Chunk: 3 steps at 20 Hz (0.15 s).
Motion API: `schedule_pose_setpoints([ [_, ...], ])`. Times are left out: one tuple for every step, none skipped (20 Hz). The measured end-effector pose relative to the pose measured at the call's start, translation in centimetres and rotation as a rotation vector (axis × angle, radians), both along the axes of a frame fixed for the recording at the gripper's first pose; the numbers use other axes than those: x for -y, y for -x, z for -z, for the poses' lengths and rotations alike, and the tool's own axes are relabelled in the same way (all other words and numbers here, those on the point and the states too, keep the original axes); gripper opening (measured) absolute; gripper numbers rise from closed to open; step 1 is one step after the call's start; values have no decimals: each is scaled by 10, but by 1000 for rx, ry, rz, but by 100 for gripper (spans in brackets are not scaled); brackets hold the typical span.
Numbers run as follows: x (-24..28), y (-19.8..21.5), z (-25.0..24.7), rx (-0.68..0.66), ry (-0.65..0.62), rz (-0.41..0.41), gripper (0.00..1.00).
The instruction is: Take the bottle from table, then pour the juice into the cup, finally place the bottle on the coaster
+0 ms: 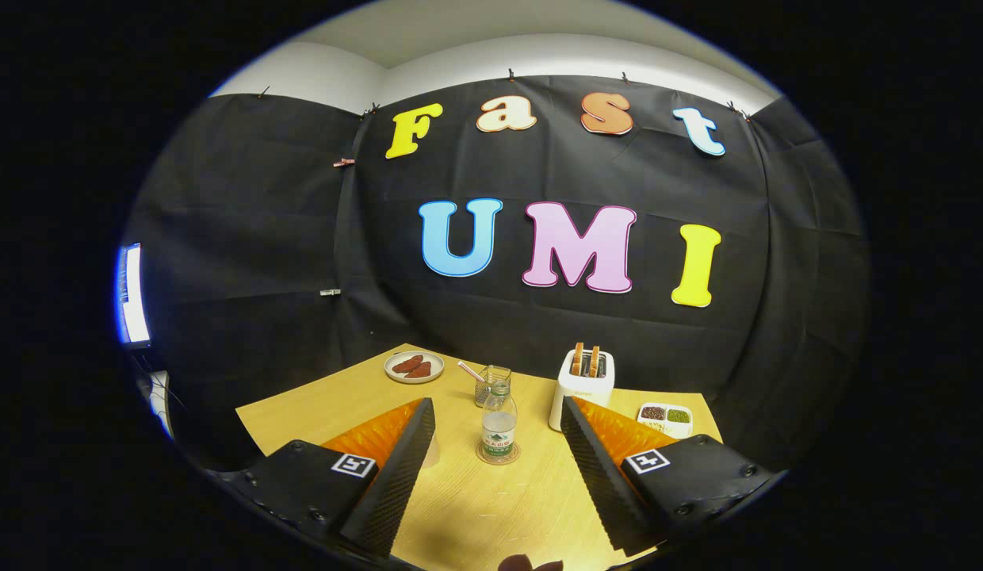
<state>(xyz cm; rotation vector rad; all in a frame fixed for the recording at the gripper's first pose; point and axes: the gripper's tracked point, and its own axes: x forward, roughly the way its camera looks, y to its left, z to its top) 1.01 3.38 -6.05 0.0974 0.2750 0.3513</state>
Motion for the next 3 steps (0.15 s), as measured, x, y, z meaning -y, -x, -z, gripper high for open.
schedule_pose_setpoints([
  [0,-1,-2,6,-4,-4,98],
  [1,-2,-4,7,-4,-7,98],
  [0,1,-4,9,-8,-20,98],
])
